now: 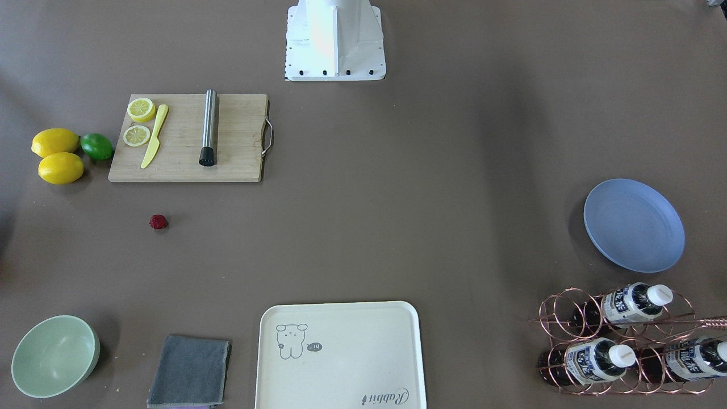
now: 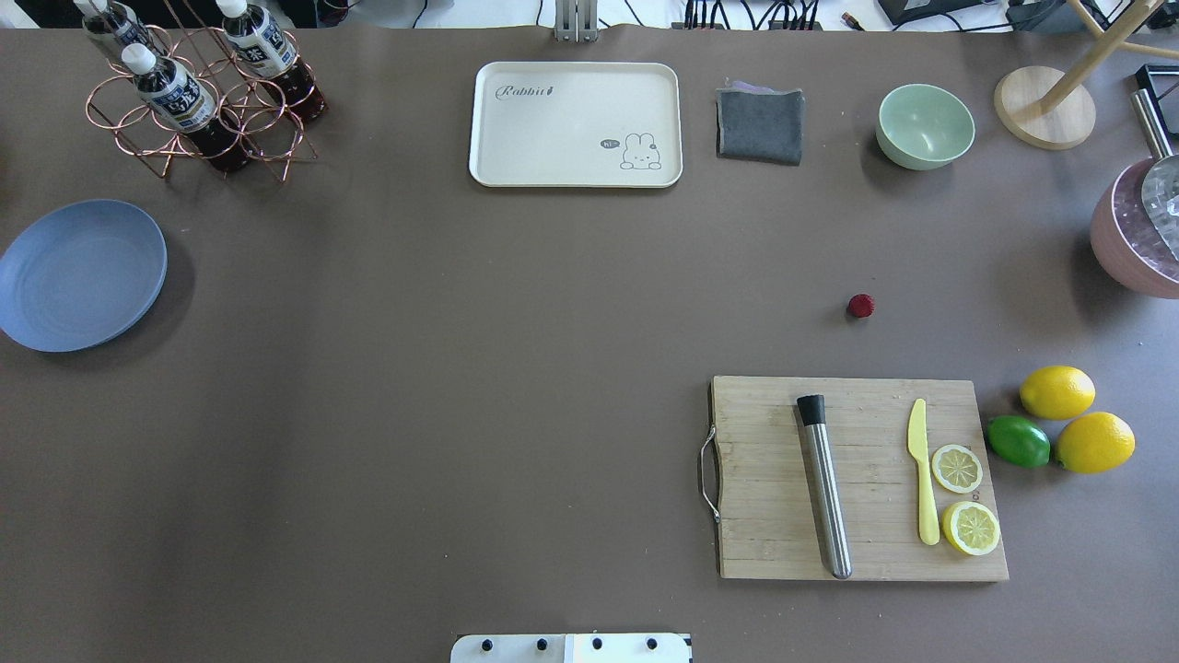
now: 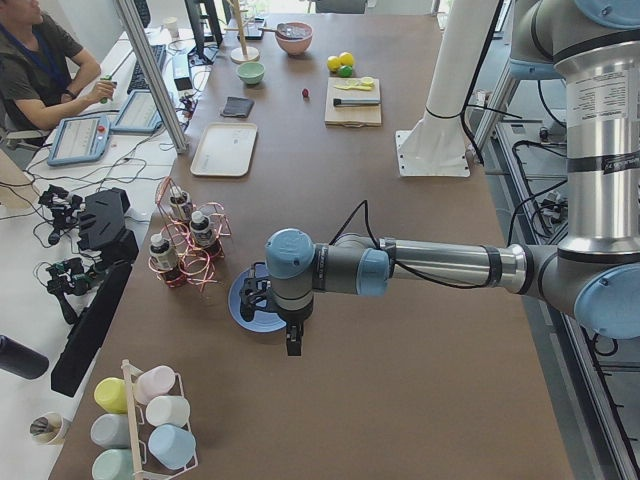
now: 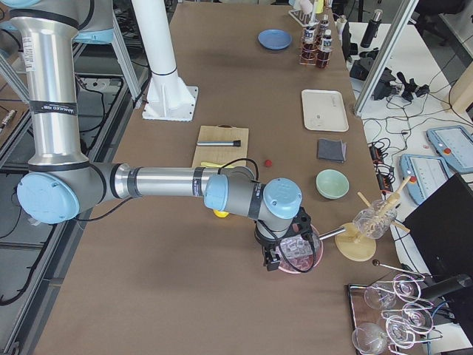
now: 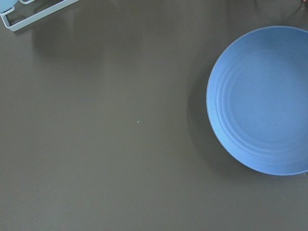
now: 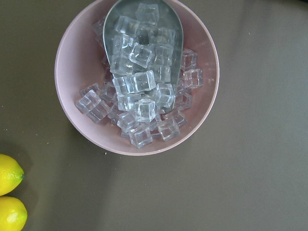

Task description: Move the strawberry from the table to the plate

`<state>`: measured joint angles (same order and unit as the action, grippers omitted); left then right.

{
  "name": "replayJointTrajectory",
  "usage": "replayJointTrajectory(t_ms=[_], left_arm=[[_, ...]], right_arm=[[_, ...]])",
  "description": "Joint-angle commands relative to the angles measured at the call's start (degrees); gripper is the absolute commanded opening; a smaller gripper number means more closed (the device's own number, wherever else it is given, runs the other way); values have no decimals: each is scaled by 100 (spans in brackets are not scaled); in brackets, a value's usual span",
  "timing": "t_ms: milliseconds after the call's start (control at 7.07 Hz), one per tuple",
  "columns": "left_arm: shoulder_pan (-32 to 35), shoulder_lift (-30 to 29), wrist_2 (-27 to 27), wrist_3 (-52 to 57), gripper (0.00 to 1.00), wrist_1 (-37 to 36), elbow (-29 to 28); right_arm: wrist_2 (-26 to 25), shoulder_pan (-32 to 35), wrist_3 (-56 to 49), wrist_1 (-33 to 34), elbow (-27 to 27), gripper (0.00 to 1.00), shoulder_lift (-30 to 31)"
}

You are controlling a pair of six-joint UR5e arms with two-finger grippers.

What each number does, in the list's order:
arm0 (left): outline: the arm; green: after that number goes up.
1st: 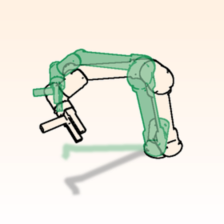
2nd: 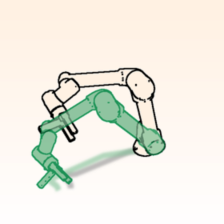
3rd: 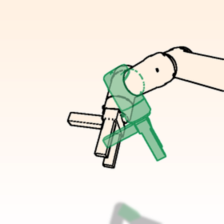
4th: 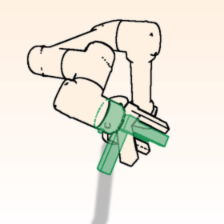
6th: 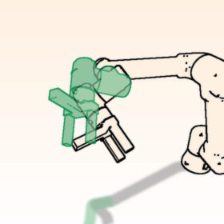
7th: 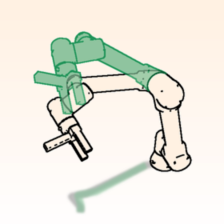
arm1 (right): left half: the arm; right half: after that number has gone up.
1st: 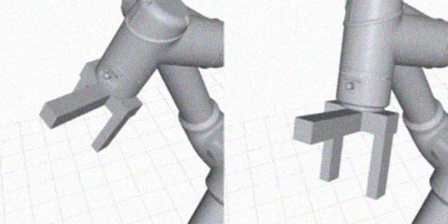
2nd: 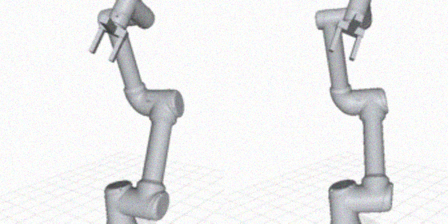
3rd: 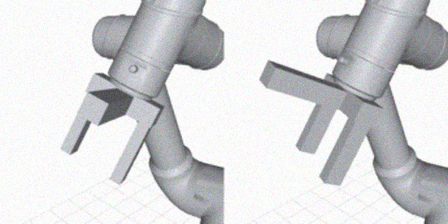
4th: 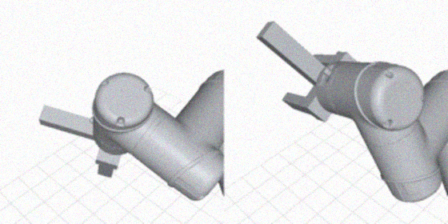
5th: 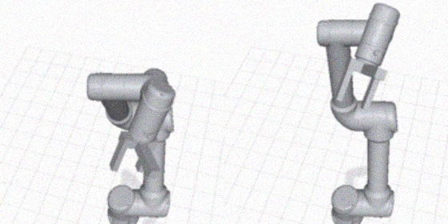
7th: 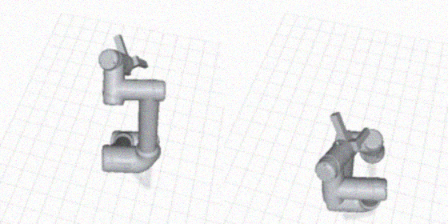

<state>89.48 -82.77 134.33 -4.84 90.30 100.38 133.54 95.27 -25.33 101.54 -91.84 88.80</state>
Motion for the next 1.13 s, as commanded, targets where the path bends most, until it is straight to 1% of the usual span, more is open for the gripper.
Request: replayJointTrajectory(t_ms=[0, 283, 566, 849, 991], left_arm=[[-1, -2, 14, 9, 98, 5, 52], [-1, -20, 23, 1, 98, 49, -17], [-9, -37, 23, 0, 98, 41, 8], [-9, -212, 41, -244, 98, 14, 43], [-9, -178, -3, -220, 98, 40, 87]], right_arm=[[-4, 0, 10, -3, 17, 100, -3], [-4, 0, 54, -3, 9, 100, -29], [-4, 0, 63, -3, 9, 100, -3], [-4, 0, 54, -3, 17, 100, -3], [14, 0, 54, -3, 9, 100, 23]])
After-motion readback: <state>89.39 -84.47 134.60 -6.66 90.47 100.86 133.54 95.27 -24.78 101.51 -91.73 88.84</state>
